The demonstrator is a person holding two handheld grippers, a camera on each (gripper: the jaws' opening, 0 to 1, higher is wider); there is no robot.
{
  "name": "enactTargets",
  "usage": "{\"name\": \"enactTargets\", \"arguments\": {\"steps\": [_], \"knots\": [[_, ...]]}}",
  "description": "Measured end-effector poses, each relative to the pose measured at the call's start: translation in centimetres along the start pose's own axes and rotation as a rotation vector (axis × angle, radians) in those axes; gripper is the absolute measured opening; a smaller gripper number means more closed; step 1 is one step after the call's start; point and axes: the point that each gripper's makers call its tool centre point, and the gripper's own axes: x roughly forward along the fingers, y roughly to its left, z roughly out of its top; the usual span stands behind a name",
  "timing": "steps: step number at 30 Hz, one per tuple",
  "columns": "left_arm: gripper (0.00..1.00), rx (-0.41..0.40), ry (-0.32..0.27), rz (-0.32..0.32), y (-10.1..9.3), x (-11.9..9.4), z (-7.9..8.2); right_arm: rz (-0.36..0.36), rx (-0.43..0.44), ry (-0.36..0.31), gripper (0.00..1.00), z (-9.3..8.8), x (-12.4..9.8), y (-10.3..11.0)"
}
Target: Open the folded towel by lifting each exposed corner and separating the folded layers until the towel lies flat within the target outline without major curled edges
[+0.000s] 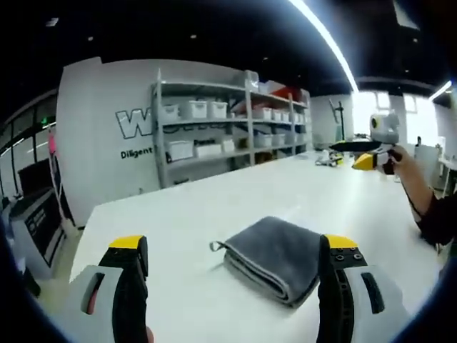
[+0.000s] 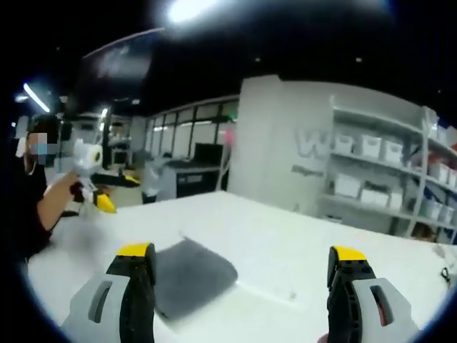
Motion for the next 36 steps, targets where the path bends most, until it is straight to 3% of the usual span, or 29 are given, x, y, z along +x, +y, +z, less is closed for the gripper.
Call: {"name": "enactTargets", "arguments": {"steps": [7, 10, 14, 21, 24, 26, 28, 31, 36], "knots": [[0.97, -0.014, 0.048, -0.031, -0.8, 1.2, -1.8, 0.007, 0.021, 0.037, 1.00, -1.7, 0.9, 0.4], [0.98, -0.088, 0.055, -0.064, -1.2, 1.5, -2.2, 0.026, 0.033, 0.059, 0.99, -2.6, 1.2, 1.0], [0.98, -0.103, 0.058, -0.065, -1.1, 1.5, -2.5, 0.032, 0.052, 0.059, 0.98, -2.6, 1.3, 1.2], [0.97, -0.132, 0.106, -0.078, -1.4, 2.4, -4.6, 0.037, 0.060, 0.078, 0.96, -4.2, 1.1, 3.6], [0.97, -0.142, 0.134, -0.091, -1.9, 2.8, -5.5, 0.039, 0.072, 0.130, 0.93, -5.7, 1.3, 4.2], [0.95, -0.162, 0.132, -0.086, -2.1, 2.7, -5.5, 0.021, 0.098, 0.119, 0.85, -5.6, 1.2, 4.1], [0.93, -0.188, 0.137, -0.108, -2.6, 2.8, -5.7, 0.037, 0.151, 0.112, 0.85, -5.4, 1.5, 4.1], [0.88, -0.221, 0.143, -0.138, -2.9, 3.3, -6.0, 0.070, 0.157, 0.138, 0.85, -6.3, 1.8, 5.0], [0.84, -0.252, 0.185, -0.154, -3.5, 4.2, -7.9, 0.086, 0.148, 0.187, 0.82, -7.6, 2.6, 5.4]]}}
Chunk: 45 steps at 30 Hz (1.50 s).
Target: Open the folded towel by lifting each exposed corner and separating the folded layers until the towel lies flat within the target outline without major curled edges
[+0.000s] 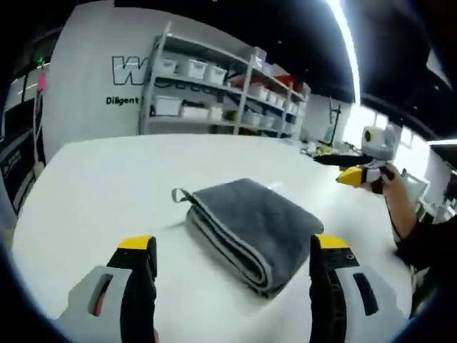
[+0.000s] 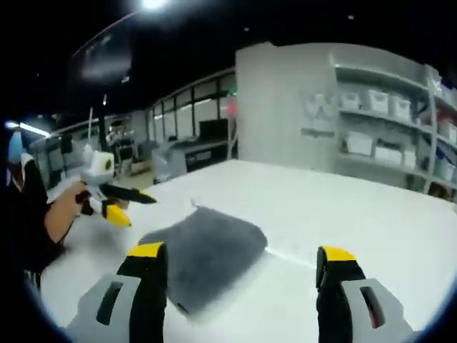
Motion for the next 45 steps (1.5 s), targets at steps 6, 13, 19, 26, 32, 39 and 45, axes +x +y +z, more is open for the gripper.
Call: {"name": "enactTargets", "arguments": {"steps": [6, 13, 19, 26, 32, 39, 45], "knots": [[0.78, -0.037, 0.003, -0.023, 0.6, 1.2, -0.3, 0.035, 0.008, 0.024, 0.79, -1.0, 1.2, 0.8], [0.73, -0.090, 0.010, -0.047, 0.7, 1.9, -1.2, 0.044, 0.034, 0.048, 0.74, -1.5, 2.4, -0.1], [0.64, -0.116, 0.012, -0.054, 0.7, 2.2, -1.3, 0.053, 0.049, 0.065, 0.73, -2.0, 3.7, -0.1], [0.62, -0.137, 0.032, -0.061, -0.8, 2.7, -2.8, 0.060, 0.073, 0.096, 0.68, -3.2, 5.4, -0.3], [0.58, -0.145, 0.033, -0.051, -1.3, 2.6, -3.3, 0.048, 0.077, 0.103, 0.67, -3.8, 5.6, -0.6], [0.55, -0.156, 0.035, -0.052, -1.1, 2.8, -3.4, 0.036, 0.099, 0.086, 0.63, -4.2, 5.5, 0.1], [0.46, -0.155, 0.056, -0.057, -0.9, 3.2, -3.9, 0.042, 0.126, 0.170, 0.57, -6.9, 6.3, 1.1]]}}
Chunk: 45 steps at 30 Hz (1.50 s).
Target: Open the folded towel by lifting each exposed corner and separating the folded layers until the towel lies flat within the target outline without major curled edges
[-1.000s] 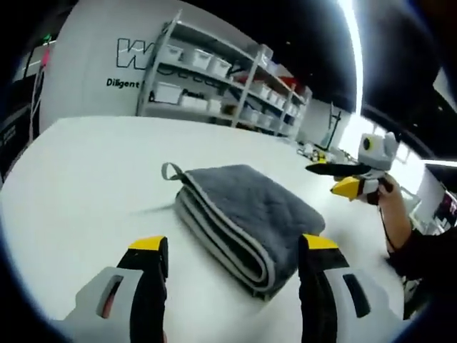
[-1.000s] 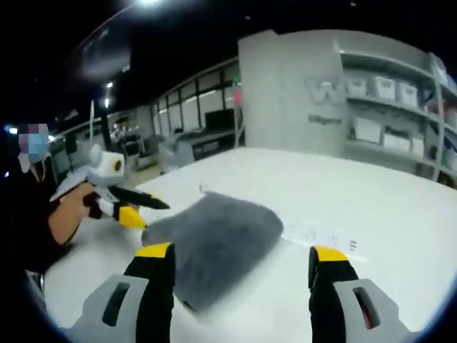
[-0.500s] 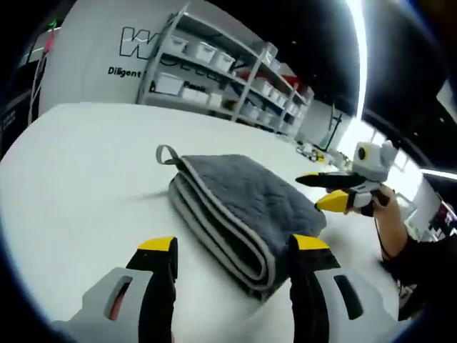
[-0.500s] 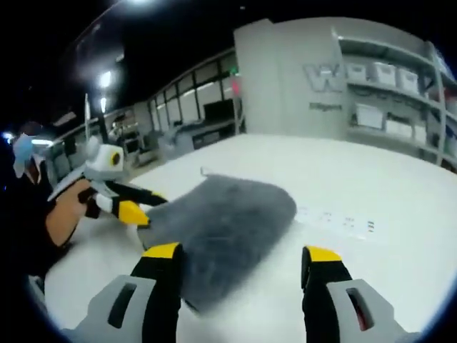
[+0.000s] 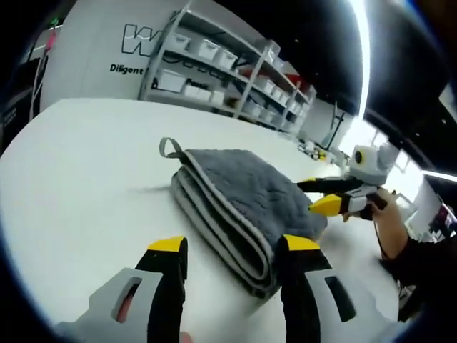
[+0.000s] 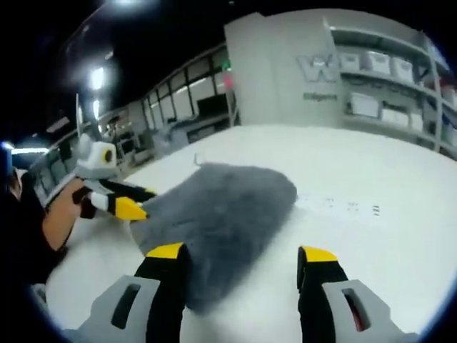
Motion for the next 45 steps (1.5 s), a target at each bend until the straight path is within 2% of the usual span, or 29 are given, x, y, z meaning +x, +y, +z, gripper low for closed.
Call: {"name": "enactTargets", "arguments": {"steps": [7, 12, 15, 18, 24, 30, 37, 40, 45], "knots": [[0.37, -0.006, 0.028, -0.014, -0.2, 0.4, -0.5, 0.036, 0.048, 0.016, 0.47, -0.5, 0.0, 0.5], [0.32, -0.020, 0.040, -0.023, -0.7, 1.0, -1.3, 0.070, 0.082, 0.026, 0.35, -0.9, 0.0, 1.3], [0.30, -0.028, 0.038, -0.030, -0.6, 1.0, -1.2, 0.087, 0.082, 0.034, 0.28, -1.2, 0.0, 2.0], [0.27, -0.054, 0.037, -0.041, -0.6, 1.0, -1.3, 0.090, 0.070, 0.034, 0.25, -1.2, -0.1, 2.3], [0.21, -0.040, 0.032, -0.046, -0.8, 1.1, -1.2, 0.102, 0.067, 0.028, 0.20, -1.3, -0.2, 2.7], [0.17, -0.021, 0.036, -0.049, -2.3, 0.8, -2.0, 0.117, 0.018, 0.028, 0.17, -1.2, -0.3, 2.9], [0.16, -0.011, -0.010, -0.040, -2.4, 0.6, -1.9, 0.140, 0.032, 0.022, 0.16, -1.2, -0.5, 2.6], [0.15, 0.043, -0.037, -0.024, -2.6, 0.4, -1.7, 0.134, 0.017, 0.021, 0.17, -1.3, -0.9, 2.9], [0.13, 0.084, -0.032, -0.027, -3.7, -0.2, -1.9, 0.136, 0.006, 0.023, 0.17, -1.7, -1.7, 3.2]]}}
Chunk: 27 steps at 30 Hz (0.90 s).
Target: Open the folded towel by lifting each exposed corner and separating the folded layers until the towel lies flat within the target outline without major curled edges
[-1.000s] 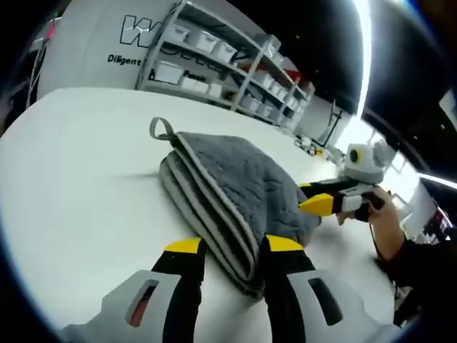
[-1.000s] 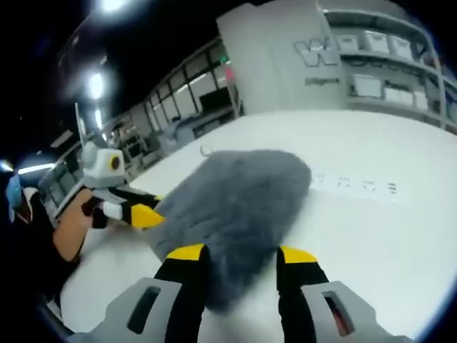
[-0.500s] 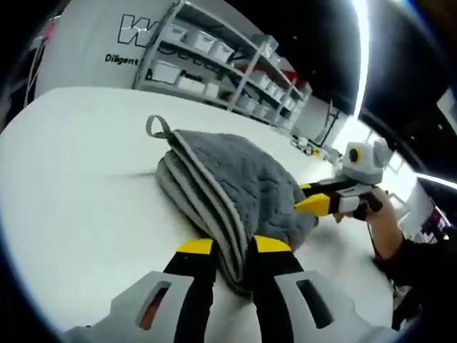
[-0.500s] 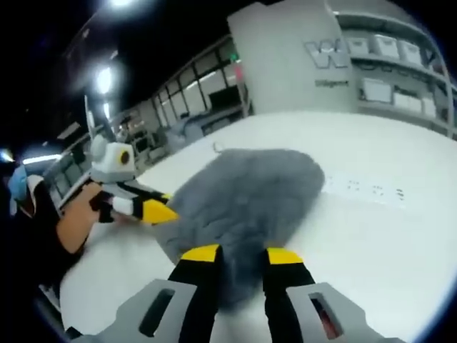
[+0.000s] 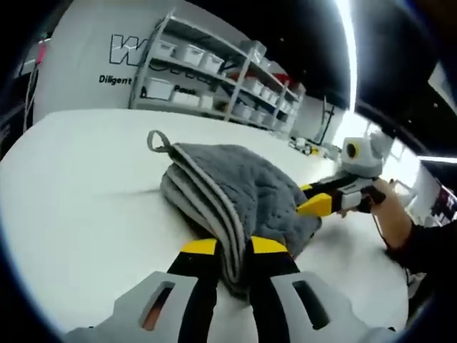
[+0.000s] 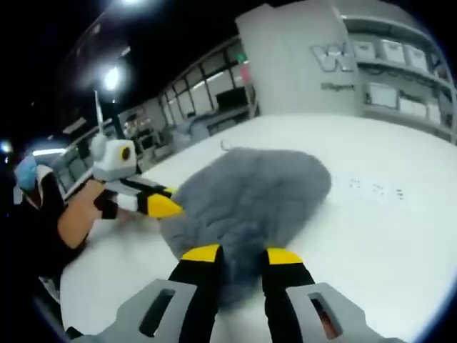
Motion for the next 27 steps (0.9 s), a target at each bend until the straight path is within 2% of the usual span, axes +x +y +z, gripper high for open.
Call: {"name": "enactTargets", "arguments": {"steps": [8, 27], "knots": [[0.11, -0.025, 0.009, -0.011, -0.6, -0.3, -0.5, 0.000, -0.011, -0.006, 0.15, -0.4, -0.7, 0.5], [0.09, 0.055, 0.034, -0.063, -3.9, -1.7, -2.0, 0.001, -0.057, -0.009, 0.13, -3.1, -3.7, 3.4]]}}
